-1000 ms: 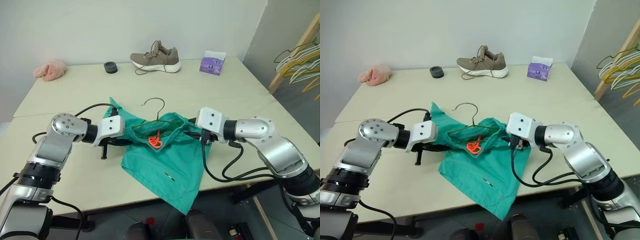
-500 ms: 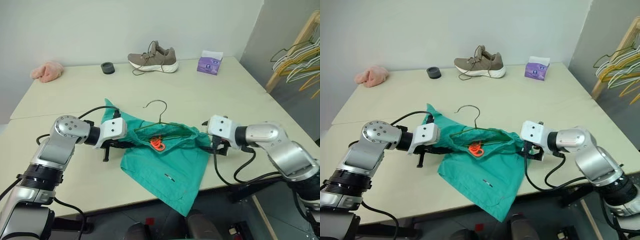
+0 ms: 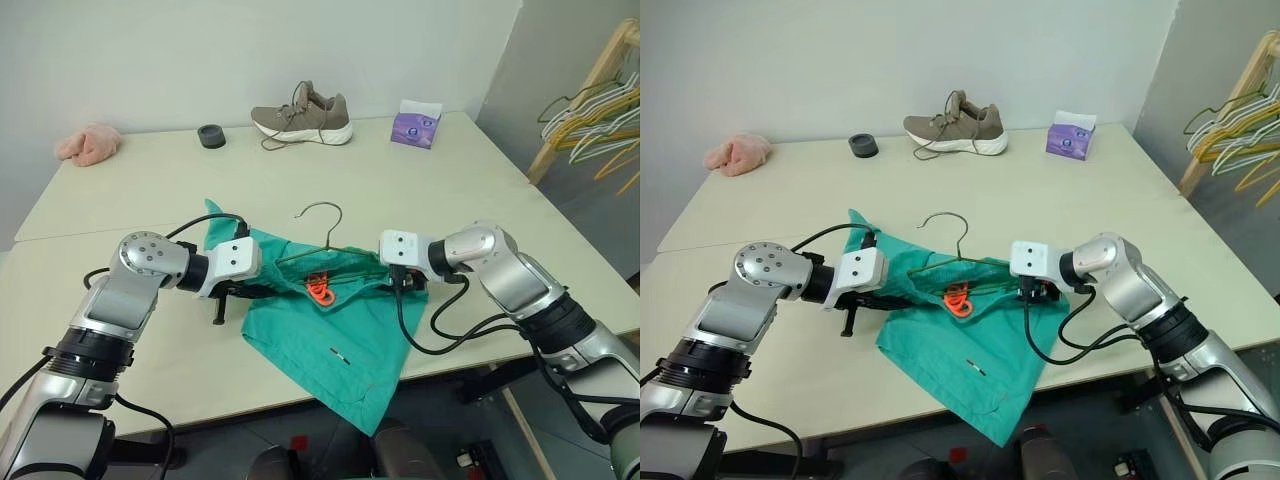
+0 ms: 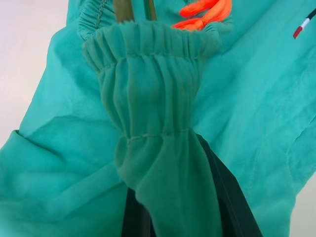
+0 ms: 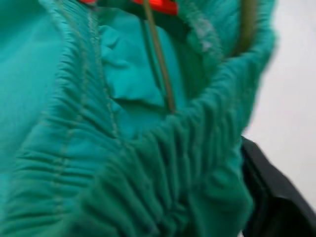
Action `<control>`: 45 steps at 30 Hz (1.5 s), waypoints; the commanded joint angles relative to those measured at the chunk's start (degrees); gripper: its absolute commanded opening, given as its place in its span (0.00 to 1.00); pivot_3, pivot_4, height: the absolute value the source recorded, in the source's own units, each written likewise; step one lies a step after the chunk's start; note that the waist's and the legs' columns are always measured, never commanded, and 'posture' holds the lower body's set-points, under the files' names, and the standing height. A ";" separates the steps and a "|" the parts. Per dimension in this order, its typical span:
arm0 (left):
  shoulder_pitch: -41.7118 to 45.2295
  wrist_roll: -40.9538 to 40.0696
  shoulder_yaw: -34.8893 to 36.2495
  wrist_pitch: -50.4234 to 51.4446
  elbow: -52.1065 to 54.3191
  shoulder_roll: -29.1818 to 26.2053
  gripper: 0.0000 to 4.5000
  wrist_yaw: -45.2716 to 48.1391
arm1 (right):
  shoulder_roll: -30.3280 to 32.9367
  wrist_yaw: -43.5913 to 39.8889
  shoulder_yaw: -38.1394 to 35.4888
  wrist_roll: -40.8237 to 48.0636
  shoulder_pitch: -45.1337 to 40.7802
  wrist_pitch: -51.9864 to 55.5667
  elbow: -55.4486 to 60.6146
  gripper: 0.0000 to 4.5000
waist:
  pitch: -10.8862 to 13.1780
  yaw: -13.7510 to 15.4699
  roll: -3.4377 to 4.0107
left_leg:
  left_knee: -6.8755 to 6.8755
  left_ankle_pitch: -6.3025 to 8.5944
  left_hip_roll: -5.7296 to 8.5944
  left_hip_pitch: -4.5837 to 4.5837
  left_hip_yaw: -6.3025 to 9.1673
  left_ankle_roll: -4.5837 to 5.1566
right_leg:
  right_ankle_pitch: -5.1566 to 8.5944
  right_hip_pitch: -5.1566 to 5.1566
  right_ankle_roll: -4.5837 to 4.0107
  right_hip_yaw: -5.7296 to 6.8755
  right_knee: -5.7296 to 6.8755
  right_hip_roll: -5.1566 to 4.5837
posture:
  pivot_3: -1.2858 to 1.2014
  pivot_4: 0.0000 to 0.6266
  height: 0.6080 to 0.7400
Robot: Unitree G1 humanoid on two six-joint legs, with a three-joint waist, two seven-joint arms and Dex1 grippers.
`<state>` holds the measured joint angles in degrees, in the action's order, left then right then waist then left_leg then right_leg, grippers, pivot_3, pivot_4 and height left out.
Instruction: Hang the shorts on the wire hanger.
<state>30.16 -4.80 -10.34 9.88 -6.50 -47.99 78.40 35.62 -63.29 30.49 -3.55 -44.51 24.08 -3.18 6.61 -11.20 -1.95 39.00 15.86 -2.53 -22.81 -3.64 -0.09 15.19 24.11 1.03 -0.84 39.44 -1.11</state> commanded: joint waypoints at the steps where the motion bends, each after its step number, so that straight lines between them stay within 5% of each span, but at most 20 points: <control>1: 0.27 -2.23 0.91 0.81 2.80 0.16 0.00 0.33 | -0.45 -1.96 -0.82 -0.61 -2.33 -0.84 0.47 0.28 | 0.00 0.00 0.00 | 0.00 0.00 0.00 0.00 0.00 0.00 | 0.00 0.00 0.00 0.00 0.00 0.00 | 0.44 0.11 1.00; 5: -0.22 -4.11 1.15 3.01 4.36 0.51 0.00 0.75 | -1.18 -2.94 -1.70 0.24 -2.26 0.77 1.32 0.00 | 0.00 0.03 0.00 | 0.01 0.00 0.00 0.00 0.02 0.00 | 0.00 0.00 0.00 0.02 0.00 0.00 | 0.43 0.10 1.00; 10: -0.25 -5.74 2.13 6.15 5.41 1.44 0.00 0.02 | -1.30 -3.40 -3.06 1.05 -1.72 2.77 2.50 0.00 | -0.01 0.02 0.01 | 0.01 0.00 0.00 0.00 0.02 -0.01 | 0.00 0.00 0.00 0.01 0.02 -0.01 | 0.43 0.10 1.00; 19: 2.13 -6.90 6.65 6.57 -3.22 -0.40 0.60 -1.26 | 1.10 -3.27 -7.97 3.58 1.66 8.39 7.13 0.00 | -0.01 -0.03 0.02 | 0.03 0.00 0.00 0.00 0.04 -0.01 | 0.00 0.00 0.00 0.02 0.05 -0.01 | 0.43 0.11 1.00; 25: 7.55 -1.59 9.20 -5.62 -19.50 0.65 0.98 -12.70 | 4.74 -3.94 -10.74 6.35 4.73 13.55 10.76 0.00 | -0.02 0.13 0.01 | 0.03 0.00 0.01 -0.01 0.06 0.00 | 0.00 -0.01 -0.01 0.06 0.04 -0.02 | 0.43 0.12 1.00; 28: 11.62 2.08 9.82 -14.79 -28.09 1.98 0.99 -21.38 | 6.70 -3.77 -12.89 8.45 7.02 18.23 12.26 0.00 | -0.03 0.38 -0.01 | 0.05 0.00 0.07 -0.04 0.07 0.00 | -0.01 -0.02 0.00 0.10 0.03 -0.12 | 0.43 0.12 1.00; 32: 11.06 0.06 10.59 -16.18 -27.53 3.40 0.99 -20.91 | 8.05 -0.25 -19.35 12.42 12.98 26.80 14.31 0.00 | -0.04 0.43 -0.03 | 0.05 0.00 0.09 -0.07 0.03 -0.01 | -0.01 -0.03 0.00 0.06 -0.04 -0.24 | 0.43 0.13 1.00; 38: 0.28 -18.24 10.41 12.10 -0.78 4.23 0.99 -9.46 | 9.06 7.32 -32.57 15.97 28.51 31.44 21.13 0.00 | -0.02 0.10 -0.01 | 0.02 0.00 0.01 -0.07 -0.02 -0.02 | 0.04 0.00 0.07 0.00 0.00 -0.30 | 0.42 0.16 1.00; 45: -1.20 -25.00 6.05 23.62 15.02 4.64 0.99 -5.62 | 1.85 19.62 -50.02 18.68 44.72 43.84 30.26 0.00 | 0.03 0.08 0.05 | -0.02 0.00 0.01 0.26 0.06 -0.03 | 0.21 -0.26 0.32 0.02 0.12 0.00 | 0.40 0.19 1.00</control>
<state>28.19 -28.54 -3.87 32.42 5.89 -43.37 72.21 38.05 -46.97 -14.36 14.73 -0.41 64.94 24.62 6.63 -11.12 -1.91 38.96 15.87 -2.50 -22.43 -3.59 -0.11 15.39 23.72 1.35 -0.83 39.49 -1.11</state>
